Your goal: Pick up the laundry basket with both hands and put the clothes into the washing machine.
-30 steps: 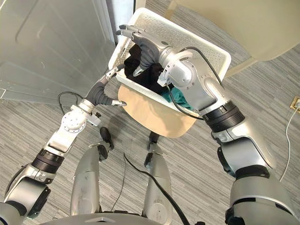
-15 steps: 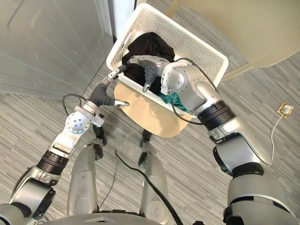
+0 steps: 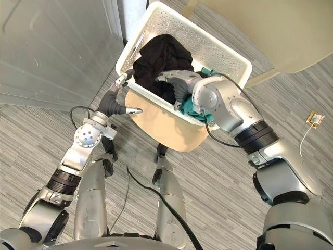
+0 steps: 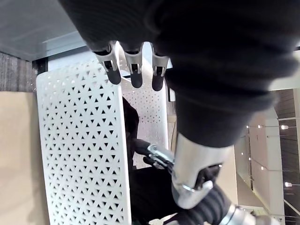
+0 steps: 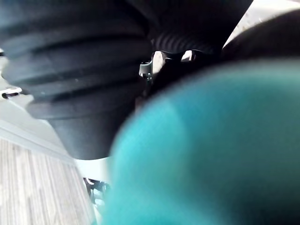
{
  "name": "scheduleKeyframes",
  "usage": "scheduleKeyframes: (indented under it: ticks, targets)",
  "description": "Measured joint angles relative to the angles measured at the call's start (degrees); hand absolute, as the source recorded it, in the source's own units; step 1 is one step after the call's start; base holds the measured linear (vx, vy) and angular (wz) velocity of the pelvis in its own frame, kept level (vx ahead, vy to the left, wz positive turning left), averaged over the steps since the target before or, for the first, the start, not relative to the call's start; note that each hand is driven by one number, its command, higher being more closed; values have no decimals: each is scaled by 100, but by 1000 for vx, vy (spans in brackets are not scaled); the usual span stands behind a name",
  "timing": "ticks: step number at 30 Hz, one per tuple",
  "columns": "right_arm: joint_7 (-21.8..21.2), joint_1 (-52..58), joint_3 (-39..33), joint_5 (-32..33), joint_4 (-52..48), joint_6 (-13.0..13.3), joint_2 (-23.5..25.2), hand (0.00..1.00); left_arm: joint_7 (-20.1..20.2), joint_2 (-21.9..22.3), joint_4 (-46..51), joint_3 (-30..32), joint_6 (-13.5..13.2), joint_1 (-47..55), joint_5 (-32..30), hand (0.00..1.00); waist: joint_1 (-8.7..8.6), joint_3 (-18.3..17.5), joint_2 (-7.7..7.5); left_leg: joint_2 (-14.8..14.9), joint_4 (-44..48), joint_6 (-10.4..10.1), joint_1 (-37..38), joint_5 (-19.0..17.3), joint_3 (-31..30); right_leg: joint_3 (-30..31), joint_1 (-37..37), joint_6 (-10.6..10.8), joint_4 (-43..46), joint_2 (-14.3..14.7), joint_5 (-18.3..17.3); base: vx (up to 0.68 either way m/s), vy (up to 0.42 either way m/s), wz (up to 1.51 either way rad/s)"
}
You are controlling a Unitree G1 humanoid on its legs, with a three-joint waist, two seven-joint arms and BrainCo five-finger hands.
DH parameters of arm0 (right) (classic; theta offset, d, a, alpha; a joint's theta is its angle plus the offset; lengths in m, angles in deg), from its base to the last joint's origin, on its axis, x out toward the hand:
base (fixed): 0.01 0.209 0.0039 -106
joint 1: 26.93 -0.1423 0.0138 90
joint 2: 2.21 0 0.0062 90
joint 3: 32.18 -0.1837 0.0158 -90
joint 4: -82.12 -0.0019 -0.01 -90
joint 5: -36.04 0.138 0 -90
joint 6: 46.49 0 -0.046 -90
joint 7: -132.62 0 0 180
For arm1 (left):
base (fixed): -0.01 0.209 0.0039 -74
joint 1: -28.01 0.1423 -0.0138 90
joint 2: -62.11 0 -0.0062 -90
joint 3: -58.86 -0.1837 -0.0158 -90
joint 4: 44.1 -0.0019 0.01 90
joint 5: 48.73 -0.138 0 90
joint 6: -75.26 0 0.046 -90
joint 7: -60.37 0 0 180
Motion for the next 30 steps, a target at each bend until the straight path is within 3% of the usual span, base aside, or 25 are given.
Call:
scheduleKeyframes:
  ticks: [5, 7, 12, 16, 26, 30]
  targets:
    - [232, -64, -642, -351, 1692, 114, 690, 0, -47, -3, -1, -56, -4, -6, 351, 0, -51, -1, -4, 9, -13, -2, -9, 2, -31, -10, -9, -1, 5, 9, 4, 31, -50, 0]
    - [669, -396, -951, -617, 2471, 138, 1018, 0, -54, 12, -5, -279, -44, -41, 707, 0, -57, -2, -4, 7, -41, -13, -6, 23, -36, -9, -23, -11, 10, 9, 2, -12, -41, 0]
    - [1065, -572, -1382, -1119, 2941, 152, 1193, 0, -46, 183, -12, -460, -104, -29, 1305, 0, -6, -2, -3, -26, -246, -57, 1, 131, -36, -74, -56, -67, 2, -13, -49, -44, -51, 10]
    - [1255, -550, -1728, -1153, 3118, 159, 1247, 0, -40, 231, -11, -507, -260, -22, 1753, 0, -3, -13, -3, -144, -619, -106, 23, 366, 24, -212, -147, -85, -78, -117, -39, -74, -47, 13]
    - [1638, -566, -1722, -1137, 3954, 145, 1475, 0, -41, 447, -4, -713, -321, 319, 1861, 0, 151, -327, 89, -255, -1264, -274, 166, 646, 109, -402, -168, -84, -281, -162, -38, -52, -54, 4]
    - [1639, -545, -1461, -1026, 3985, 12, 1456, 0, -38, 462, 2, -726, -358, 369, 1861, 0, 213, -355, 91, -235, -1267, -293, 247, 669, 79, -460, -115, -84, -166, -163, -38, -7, -57, 2]
